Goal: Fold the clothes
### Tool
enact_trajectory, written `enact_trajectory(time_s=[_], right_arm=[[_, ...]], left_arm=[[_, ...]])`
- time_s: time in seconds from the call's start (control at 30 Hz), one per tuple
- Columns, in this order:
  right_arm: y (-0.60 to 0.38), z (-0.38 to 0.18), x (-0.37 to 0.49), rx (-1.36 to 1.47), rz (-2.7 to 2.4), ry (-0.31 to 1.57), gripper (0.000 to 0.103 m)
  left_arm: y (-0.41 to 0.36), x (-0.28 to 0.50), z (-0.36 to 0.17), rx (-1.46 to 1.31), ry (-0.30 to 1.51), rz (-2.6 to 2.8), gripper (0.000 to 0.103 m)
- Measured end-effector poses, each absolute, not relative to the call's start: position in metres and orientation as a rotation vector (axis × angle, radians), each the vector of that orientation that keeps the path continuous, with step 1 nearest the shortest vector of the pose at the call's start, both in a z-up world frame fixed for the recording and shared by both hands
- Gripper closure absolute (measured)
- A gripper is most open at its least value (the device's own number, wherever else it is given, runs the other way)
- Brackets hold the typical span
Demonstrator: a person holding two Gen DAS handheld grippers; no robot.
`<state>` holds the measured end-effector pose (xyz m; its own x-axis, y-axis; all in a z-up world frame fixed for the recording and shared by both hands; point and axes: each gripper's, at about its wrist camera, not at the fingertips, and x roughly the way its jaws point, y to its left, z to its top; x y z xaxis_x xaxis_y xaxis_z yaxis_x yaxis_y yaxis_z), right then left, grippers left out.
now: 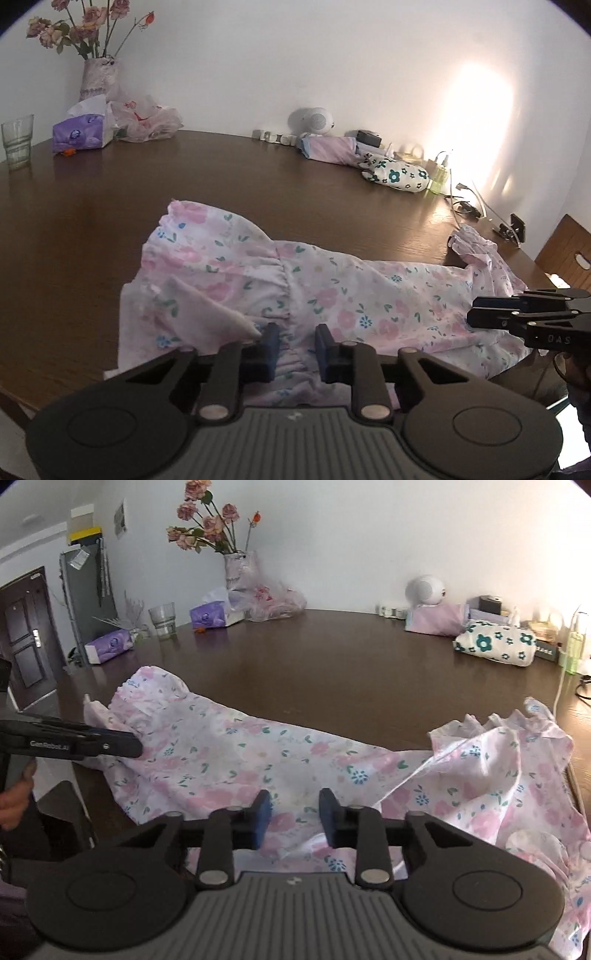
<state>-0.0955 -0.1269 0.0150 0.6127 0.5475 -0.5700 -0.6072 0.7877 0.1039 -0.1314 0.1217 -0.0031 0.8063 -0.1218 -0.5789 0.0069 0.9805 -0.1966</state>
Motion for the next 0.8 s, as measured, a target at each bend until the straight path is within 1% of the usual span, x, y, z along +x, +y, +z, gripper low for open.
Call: enact_trajectory(time_s=[0.03,0.1,0.2,0.27,0.37,0.4,0.43,0.47,0.5,0.53,0.57,0.6,0.7,0.8], right_arm=[[-0.126,0.014,-0.096,-0.103,0.649,0.621,0.082],[-0.123,0.01,-0.094,-0.096,0.608,0.632,0.091],[-0.116,0.005,-0.089,-0.077,0.571,0.626,0.092],[-0.112,0.009,-0.086,-0.086,0.566,0.644,0.092],[-0.136,0.019,-0.085,-0.07,0.493,0.643,0.088],[-0.154,0.025,-0.082,-0.033,0.457,0.633,0.084],[-0.174,0.032,-0.077,0.022,0.424,0.624,0.08],[-0.192,0.038,-0.07,0.065,0.382,0.62,0.069],[-0.209,0.043,-0.062,0.105,0.341,0.616,0.061],[-0.223,0.044,-0.051,0.136,0.309,0.615,0.059],[-0.237,0.045,-0.039,0.169,0.278,0.616,0.057],[-0.249,0.04,-0.023,0.207,0.255,0.639,0.054],[-0.265,0.026,0.019,0.267,0.221,0.696,0.053],[-0.26,0.022,0.042,0.253,0.192,0.686,0.053]], left_arm=[[0.123,-0.13,-0.004,-0.169,0.633,-0.076,0.086],[0.123,-0.127,-0.002,-0.077,0.634,-0.111,0.086],[0.125,-0.107,-0.001,0.021,0.633,-0.123,0.086],[0.128,-0.102,0.0,0.033,0.641,-0.117,0.086],[0.132,-0.101,0.0,0.035,0.643,-0.091,0.086],[0.133,-0.104,0.002,0.013,0.649,-0.085,0.086],[0.134,-0.107,0.004,-0.01,0.655,-0.08,0.08],[0.132,-0.11,0.012,-0.031,0.623,-0.107,0.073],[0.129,-0.114,0.02,-0.052,0.588,-0.137,0.072],[0.127,-0.118,0.027,-0.072,0.553,-0.166,0.071],[0.116,-0.117,0.036,-0.072,0.515,-0.214,0.066],[0.105,-0.116,0.044,-0.07,0.477,-0.262,0.064],[0.054,-0.092,0.038,-0.078,0.525,-0.392,0.063],[0.009,-0.081,0.014,0.016,0.605,-0.468,0.065]])
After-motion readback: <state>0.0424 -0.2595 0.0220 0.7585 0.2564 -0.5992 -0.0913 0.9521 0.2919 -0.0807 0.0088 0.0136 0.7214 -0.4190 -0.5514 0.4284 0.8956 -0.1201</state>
